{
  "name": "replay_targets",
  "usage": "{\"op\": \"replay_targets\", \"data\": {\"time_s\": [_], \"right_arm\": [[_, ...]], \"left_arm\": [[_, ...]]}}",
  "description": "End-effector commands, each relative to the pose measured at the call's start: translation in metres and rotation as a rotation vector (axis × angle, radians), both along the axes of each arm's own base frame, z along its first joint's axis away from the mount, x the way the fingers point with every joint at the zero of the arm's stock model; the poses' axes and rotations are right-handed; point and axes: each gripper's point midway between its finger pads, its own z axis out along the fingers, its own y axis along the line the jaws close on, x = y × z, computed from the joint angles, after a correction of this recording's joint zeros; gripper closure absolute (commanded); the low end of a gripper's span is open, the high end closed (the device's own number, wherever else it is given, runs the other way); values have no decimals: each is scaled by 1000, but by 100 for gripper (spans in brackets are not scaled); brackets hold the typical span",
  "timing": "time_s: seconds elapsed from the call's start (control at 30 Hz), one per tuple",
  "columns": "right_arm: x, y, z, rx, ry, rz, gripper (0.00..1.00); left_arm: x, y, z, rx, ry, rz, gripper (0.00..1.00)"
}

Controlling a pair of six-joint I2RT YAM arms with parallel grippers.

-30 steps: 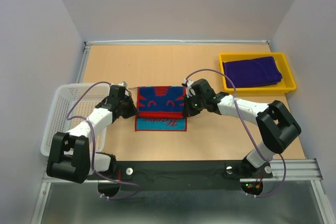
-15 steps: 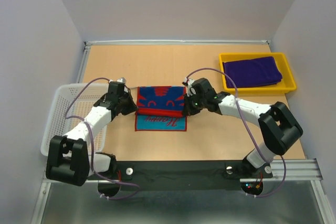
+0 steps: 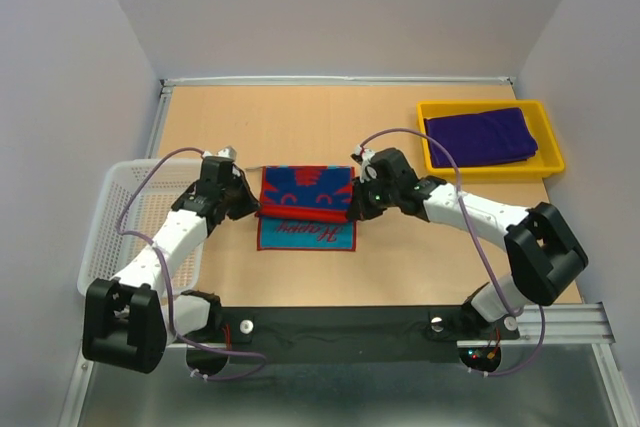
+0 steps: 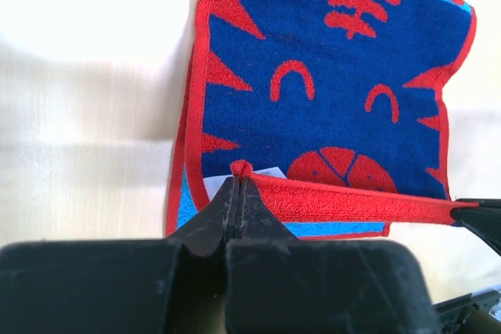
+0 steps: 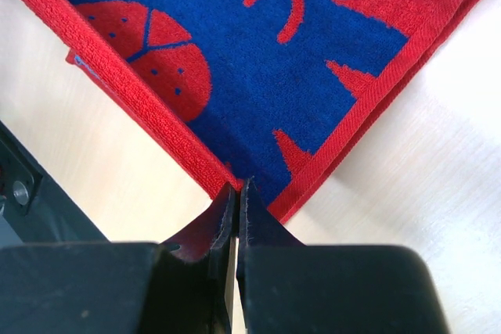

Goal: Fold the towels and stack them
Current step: Fold the towel

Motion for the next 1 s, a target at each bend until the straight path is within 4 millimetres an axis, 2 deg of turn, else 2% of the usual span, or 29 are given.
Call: {"op": "replay_targets", "data": {"time_s": [0.0, 0.2, 0.4, 0.5, 0.53, 0.57, 0.67, 0.7, 0.73, 0.8, 0.9, 0.97], "right_arm": [[-22, -26, -34, -110, 110, -31, 99], [-30, -36, -70, -183, 172, -52, 99], [-37, -33, -73, -160, 190, -29, 93], [-45, -29, -70, -128, 212, 1, 79], [-50, -25, -64, -97, 225, 24, 76], [-53, -24, -61, -82, 236, 33, 66], [-71, -14, -43, -6, 274, 106, 55], [-76, -12, -38, 11, 284, 137, 53], [-85, -8, -31, 36, 308, 176, 52], [-89, -6, -20, 48, 286, 211, 52], [-92, 1, -3, 73, 249, 268, 52], [-86, 4, 4, 73, 220, 267, 51]], "left_arm": [[-5, 22, -24, 78, 32, 64, 100], [-11, 18, -49, 61, 95, 69, 100], [-14, 20, -55, 67, 109, 81, 100], [-18, 13, -53, 42, 114, 64, 85], [-20, 12, -51, 37, 113, 62, 69], [-22, 7, -44, 21, 94, 57, 59], [-26, 3, -30, -13, 67, 55, 40], [-29, 2, -18, -27, 36, 54, 38], [-29, 2, -11, -35, 17, 58, 32], [-28, 1, 11, -57, -47, 58, 31], [-29, 7, 25, -40, -83, 75, 30], [-29, 10, 25, -31, -86, 83, 29]]}}
